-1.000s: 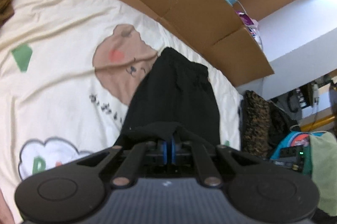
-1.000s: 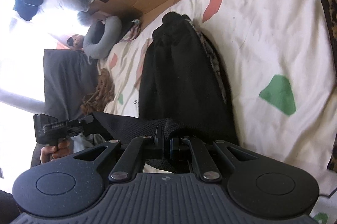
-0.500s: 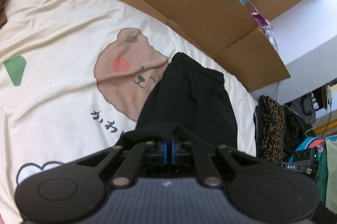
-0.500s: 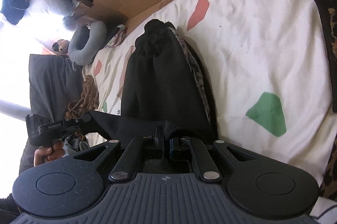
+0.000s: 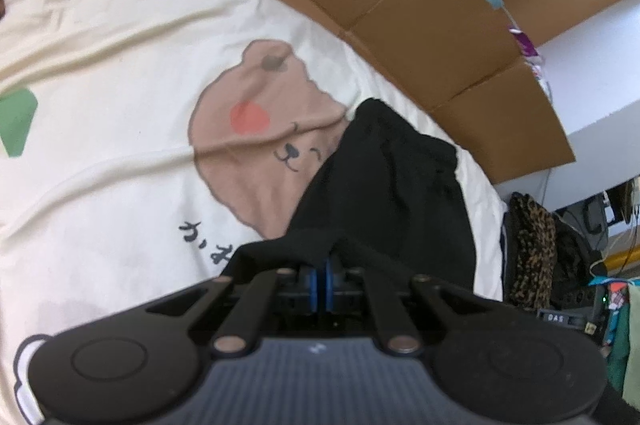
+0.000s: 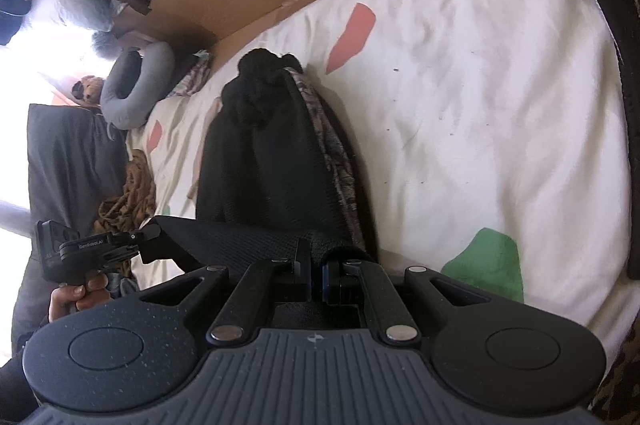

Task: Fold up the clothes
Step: 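Carry the held hem with both tools onto the waistband end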

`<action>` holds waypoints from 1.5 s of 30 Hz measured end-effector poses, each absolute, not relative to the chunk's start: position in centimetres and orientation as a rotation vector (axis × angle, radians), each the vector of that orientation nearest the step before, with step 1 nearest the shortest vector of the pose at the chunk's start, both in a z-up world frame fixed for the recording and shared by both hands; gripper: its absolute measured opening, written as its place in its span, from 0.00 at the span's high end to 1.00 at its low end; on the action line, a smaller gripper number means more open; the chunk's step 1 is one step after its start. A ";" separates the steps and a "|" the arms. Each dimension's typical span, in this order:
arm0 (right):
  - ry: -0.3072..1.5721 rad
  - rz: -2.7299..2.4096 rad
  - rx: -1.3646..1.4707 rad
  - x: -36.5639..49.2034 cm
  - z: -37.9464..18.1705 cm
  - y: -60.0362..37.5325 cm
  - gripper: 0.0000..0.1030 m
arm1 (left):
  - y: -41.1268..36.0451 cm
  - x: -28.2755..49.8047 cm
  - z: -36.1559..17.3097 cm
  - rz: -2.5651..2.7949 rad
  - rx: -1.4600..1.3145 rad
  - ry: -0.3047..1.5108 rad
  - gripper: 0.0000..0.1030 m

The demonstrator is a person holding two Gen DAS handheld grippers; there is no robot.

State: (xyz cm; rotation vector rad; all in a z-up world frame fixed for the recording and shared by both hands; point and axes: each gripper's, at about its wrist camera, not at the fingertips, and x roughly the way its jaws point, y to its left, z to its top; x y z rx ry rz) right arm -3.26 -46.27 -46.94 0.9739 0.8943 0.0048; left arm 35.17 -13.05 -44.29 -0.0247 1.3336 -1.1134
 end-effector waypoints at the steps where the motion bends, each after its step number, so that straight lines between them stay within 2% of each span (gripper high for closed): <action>1: 0.894 -0.002 0.976 -3.2 -47.2 -46.3 0.97 | -13.2 35.3 -44.7 -1.108 -0.022 1.335 0.96; 10: 0.885 -0.013 1.049 -3.3 -49.3 -46.7 0.94 | -14.4 35.8 -46.4 -1.083 -0.033 1.362 0.93; 13: 0.871 -0.008 1.062 -3.9 -49.3 -46.8 0.78 | -14.2 35.8 -46.5 -1.086 -0.047 1.370 0.89; 15: 0.859 -0.005 1.073 -4.4 -49.3 -46.8 0.62 | -14.1 35.6 -46.5 -1.095 -0.052 1.372 0.86; 22: 0.858 0.038 1.103 -5.5 -49.8 -45.7 0.48 | -14.0 35.2 -46.7 -1.105 -0.067 1.375 0.75; 26: 0.878 0.063 1.090 -5.1 -50.1 -44.6 0.47 | -14.2 35.0 -46.8 -1.107 -0.061 1.376 0.72; 31: 0.883 0.068 1.067 -4.2 -50.3 -44.1 0.50 | -14.5 34.9 -47.1 -1.108 -0.055 1.373 0.72; 33: 0.880 0.071 1.067 -3.8 -50.2 -44.2 0.65 | -14.7 34.9 -47.1 -1.108 -0.055 1.371 0.72; 36: 0.872 0.075 1.080 -3.7 -50.0 -44.6 0.71 | -14.7 35.0 -47.0 -1.118 -0.072 1.371 0.72; 40: 0.857 0.063 1.095 -3.5 -49.7 -45.4 0.71 | -14.8 35.2 -46.5 -1.136 -0.105 1.362 0.72; 45: 0.819 0.031 1.117 -2.9 -49.2 -46.8 0.53 | -15.2 35.8 -46.1 -1.145 -0.135 1.352 0.71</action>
